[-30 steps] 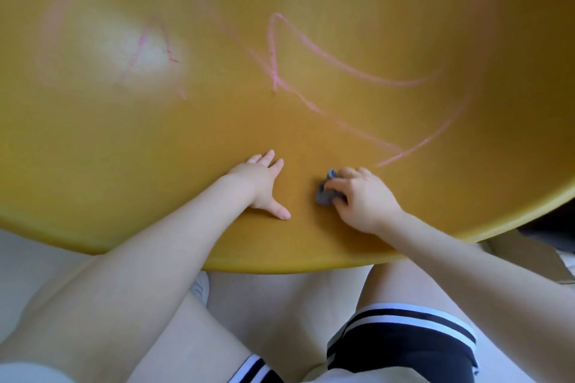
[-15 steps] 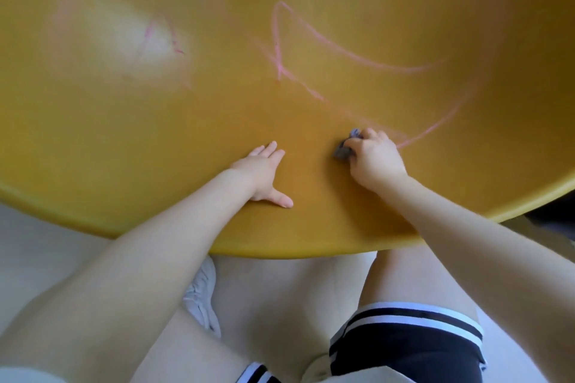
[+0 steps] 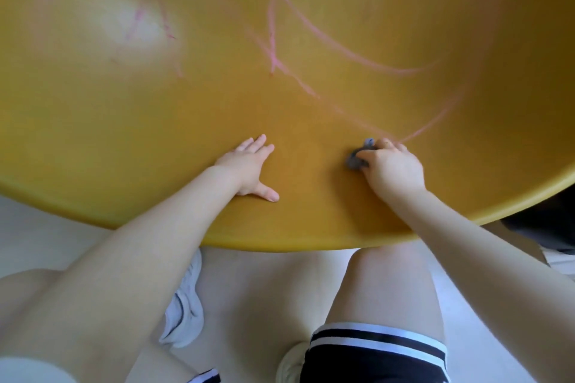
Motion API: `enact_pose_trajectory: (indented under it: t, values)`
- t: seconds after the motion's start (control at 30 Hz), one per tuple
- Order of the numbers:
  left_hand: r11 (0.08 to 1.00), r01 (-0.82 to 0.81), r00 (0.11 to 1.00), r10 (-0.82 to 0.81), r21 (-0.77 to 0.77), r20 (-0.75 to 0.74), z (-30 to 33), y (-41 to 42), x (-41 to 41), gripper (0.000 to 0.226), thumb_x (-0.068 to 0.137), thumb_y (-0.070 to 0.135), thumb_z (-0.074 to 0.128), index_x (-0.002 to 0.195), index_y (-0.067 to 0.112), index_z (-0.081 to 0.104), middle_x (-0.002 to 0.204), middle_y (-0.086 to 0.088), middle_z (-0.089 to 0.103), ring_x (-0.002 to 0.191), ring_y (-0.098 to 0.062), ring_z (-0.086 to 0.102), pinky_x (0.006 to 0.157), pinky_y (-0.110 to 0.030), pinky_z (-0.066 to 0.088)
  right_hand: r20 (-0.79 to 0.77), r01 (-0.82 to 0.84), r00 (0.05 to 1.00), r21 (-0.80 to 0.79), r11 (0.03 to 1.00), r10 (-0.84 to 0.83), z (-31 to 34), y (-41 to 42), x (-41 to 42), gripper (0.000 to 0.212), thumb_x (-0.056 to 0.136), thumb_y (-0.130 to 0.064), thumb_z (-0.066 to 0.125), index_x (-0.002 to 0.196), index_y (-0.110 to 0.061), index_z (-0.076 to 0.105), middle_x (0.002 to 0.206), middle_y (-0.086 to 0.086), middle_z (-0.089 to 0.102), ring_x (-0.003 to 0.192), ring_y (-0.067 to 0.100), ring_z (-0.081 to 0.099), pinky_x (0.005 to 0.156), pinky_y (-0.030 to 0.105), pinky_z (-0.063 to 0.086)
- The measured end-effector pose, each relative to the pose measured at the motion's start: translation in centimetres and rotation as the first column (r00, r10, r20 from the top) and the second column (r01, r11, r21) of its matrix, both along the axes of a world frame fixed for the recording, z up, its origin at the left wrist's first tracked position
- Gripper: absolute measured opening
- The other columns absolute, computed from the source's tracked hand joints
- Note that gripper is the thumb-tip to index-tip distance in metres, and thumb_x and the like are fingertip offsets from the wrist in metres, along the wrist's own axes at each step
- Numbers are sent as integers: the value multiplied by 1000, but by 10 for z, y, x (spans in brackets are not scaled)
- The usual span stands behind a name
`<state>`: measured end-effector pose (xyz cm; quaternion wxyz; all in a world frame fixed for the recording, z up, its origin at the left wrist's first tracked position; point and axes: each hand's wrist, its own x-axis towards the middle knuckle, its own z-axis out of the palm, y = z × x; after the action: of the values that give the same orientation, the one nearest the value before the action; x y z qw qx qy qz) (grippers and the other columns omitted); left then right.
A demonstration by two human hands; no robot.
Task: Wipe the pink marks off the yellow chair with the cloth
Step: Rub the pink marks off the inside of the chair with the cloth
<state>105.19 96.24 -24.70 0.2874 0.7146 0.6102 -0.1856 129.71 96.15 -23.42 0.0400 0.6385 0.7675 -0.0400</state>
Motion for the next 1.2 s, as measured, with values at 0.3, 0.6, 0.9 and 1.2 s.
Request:
enact_pose_trajectory:
  t: [0.3,0.6,0.9,1.2]
  values:
    - [992,-78,988,90,101,-127,-6,-17,-1,107,72,70,57,150,27,-2,157,-3,-17,145,-19,-9,117,-42,-3,-191,2,982,27,1000,3,-13,-53,-88,33,73,-19,37,73,-11,69,83,16,62,63,32,55,55,29,40]
    - [954,216,976,-208,208,-58,8,-22,24,98,79,61,56,149,32,-7,158,-2,-14,146,-19,-6,117,-36,-2,115,54,992,25,998,-56,11,9,28,35,93,-19,40,122,-30,56,126,9,45,113,31,39,88,35,33]
    - [995,99,993,-98,12,-68,8,-10,51,112,72,63,63,151,15,-1,158,-5,-11,146,-20,-1,119,-32,5,-99,-6,995,-64,998,-1,-9,-28,-30,32,90,-18,40,118,-20,56,126,10,44,107,31,44,87,35,35]
    - [998,55,998,-55,-5,5,2,-5,49,117,68,60,70,150,21,-3,157,0,-15,146,-17,-6,119,-35,8,139,149,978,46,988,-154,20,28,50,36,97,-19,33,126,-24,53,131,11,42,115,32,38,91,36,32]
